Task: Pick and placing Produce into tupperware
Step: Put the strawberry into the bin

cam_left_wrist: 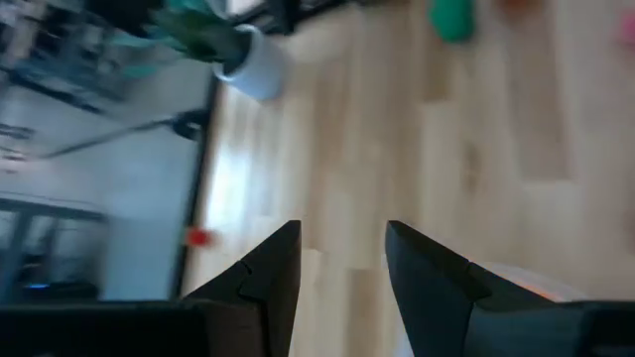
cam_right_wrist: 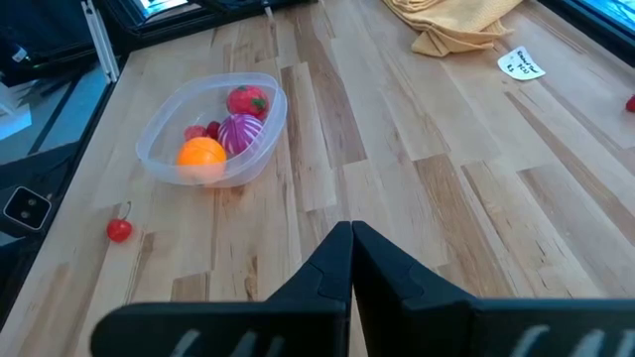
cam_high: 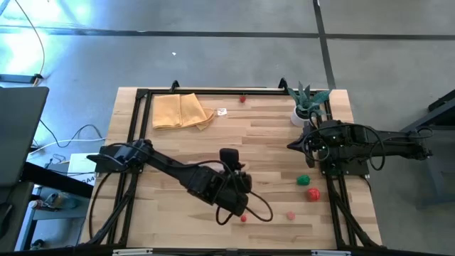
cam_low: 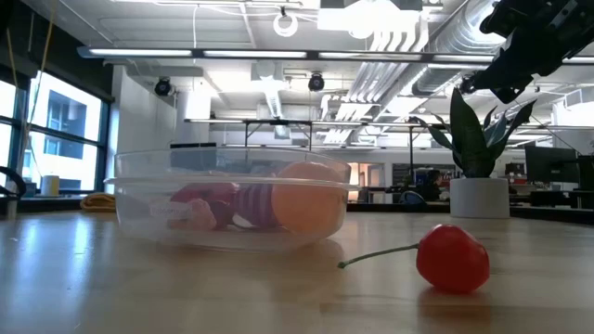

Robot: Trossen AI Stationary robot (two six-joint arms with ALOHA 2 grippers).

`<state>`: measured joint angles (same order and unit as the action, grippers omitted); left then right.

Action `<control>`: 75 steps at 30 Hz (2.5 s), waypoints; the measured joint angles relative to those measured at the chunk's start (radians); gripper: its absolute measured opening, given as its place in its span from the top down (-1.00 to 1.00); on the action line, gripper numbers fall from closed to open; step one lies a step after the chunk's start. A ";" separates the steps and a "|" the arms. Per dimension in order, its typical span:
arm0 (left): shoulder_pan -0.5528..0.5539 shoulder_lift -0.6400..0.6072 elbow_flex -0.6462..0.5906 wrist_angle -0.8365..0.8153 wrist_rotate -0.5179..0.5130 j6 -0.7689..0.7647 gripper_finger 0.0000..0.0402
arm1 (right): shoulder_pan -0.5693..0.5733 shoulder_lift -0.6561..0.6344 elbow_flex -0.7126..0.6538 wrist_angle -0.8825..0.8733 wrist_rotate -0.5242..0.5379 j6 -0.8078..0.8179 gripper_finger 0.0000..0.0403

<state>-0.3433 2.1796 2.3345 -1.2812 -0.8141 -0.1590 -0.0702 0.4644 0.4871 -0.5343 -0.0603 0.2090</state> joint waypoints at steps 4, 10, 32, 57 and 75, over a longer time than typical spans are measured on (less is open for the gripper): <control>0.000 0.001 -0.015 0.007 -0.050 0.043 0.34 | 0.000 0.000 0.000 0.000 0.000 0.000 1.00; -0.004 -0.007 -0.015 -0.019 -0.004 0.093 0.68 | 0.000 0.000 0.000 0.000 0.000 0.000 1.00; 0.019 0.017 -0.090 0.374 0.289 0.311 0.98 | 0.000 0.000 0.000 0.000 0.000 0.000 1.00; 0.225 -0.007 -0.352 0.707 0.489 0.324 1.00 | 0.000 0.000 0.000 0.000 0.000 0.000 1.00; 0.139 -0.601 -1.109 1.063 0.404 0.341 1.00 | 0.000 0.000 0.000 0.000 0.000 0.000 1.00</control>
<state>-0.2040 1.5788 1.2256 -0.2180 -0.4101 0.1817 -0.0700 0.4644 0.4872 -0.5347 -0.0605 0.2092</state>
